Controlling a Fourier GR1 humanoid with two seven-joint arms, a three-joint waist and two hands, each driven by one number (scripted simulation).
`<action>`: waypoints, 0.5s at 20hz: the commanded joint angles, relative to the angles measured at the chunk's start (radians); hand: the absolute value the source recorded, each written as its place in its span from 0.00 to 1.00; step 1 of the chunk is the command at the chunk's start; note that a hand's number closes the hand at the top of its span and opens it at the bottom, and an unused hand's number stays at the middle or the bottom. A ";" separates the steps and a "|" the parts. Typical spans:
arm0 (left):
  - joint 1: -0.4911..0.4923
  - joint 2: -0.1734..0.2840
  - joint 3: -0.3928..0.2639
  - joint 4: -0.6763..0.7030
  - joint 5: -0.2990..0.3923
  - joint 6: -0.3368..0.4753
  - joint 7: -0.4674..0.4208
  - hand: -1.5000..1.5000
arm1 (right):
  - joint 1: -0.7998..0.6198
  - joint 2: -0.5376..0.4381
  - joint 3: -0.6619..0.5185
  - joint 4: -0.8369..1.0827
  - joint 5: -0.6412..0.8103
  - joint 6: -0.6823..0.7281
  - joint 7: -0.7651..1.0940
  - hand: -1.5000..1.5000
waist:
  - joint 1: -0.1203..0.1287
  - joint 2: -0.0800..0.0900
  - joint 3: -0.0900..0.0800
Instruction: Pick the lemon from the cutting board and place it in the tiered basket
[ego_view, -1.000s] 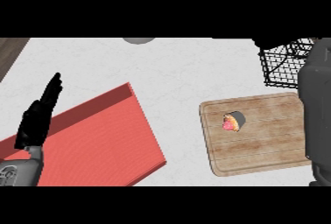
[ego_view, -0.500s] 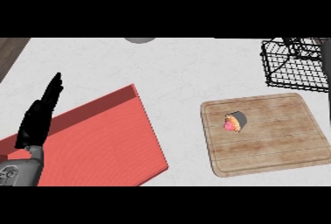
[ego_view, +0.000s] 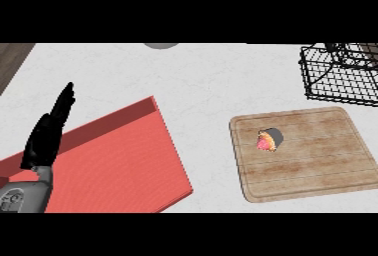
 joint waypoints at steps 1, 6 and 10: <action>0.023 -0.035 -0.017 -0.038 -0.003 0.007 0.007 0.50 | -0.042 -0.062 -0.031 0.192 0.018 -0.081 -0.122 1.00 | 0.008 0.004 -0.007; 0.018 -0.024 0.008 0.010 -0.005 0.015 -0.017 0.50 | -0.056 -0.092 -0.055 0.280 -0.029 -0.035 -0.260 1.00 | -0.005 0.001 -0.007; -0.065 -0.034 -0.008 0.042 -0.005 0.015 0.018 0.50 | -0.056 -0.080 -0.095 0.398 -0.060 -0.070 -0.334 1.00 | -0.004 0.005 -0.006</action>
